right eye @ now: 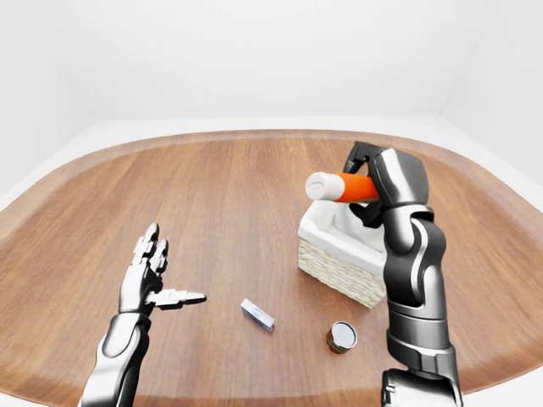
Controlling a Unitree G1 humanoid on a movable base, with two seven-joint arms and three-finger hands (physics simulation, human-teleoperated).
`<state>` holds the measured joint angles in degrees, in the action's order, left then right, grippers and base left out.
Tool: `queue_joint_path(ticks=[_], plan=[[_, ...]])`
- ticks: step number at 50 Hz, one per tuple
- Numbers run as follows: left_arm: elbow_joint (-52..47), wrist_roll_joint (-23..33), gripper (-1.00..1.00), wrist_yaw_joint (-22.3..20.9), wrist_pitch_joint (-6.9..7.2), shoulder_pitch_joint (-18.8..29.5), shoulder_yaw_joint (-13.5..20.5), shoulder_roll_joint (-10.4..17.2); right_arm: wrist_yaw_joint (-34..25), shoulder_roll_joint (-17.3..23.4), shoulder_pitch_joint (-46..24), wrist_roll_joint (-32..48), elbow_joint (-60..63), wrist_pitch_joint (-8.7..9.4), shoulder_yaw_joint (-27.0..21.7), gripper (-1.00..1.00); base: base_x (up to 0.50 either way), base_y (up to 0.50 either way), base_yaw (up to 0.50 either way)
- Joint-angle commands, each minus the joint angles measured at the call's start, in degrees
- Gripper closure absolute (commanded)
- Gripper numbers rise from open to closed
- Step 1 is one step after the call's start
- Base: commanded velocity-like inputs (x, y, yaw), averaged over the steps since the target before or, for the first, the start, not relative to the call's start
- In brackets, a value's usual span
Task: Pick up the ketchup, and put it in the basket.
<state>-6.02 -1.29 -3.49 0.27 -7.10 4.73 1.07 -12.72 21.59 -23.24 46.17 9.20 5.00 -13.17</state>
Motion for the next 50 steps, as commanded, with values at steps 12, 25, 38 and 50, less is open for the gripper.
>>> queue_joint_path(ticks=[12,25,38,50], plan=[[-0.14,-0.25,-1.0,0.05,0.14,0.19,0.33,0.06,1.7,9.62,-11.21,14.91,-22.55,0.0,1.11,1.0,0.0,0.0,0.0],[-0.36,-0.4,-1.0,-0.13,0.2,0.17,0.48,0.11,9.97,10.09,-18.24,20.7,-41.84,0.0,4.86,1.0,0.0,0.0,0.0],[-0.57,-0.37,-1.0,-0.16,0.07,-0.01,0.51,0.08,17.73,10.91,-22.08,24.04,-52.77,0.0,7.01,1.0,0.0,0.0,0.0],[-0.74,-0.24,-1.0,-0.07,0.07,-0.06,0.5,0.04,23.44,10.92,-24.86,26.26,-60.1,0.0,8.65,1.0,0.0,0.0,0.0]])
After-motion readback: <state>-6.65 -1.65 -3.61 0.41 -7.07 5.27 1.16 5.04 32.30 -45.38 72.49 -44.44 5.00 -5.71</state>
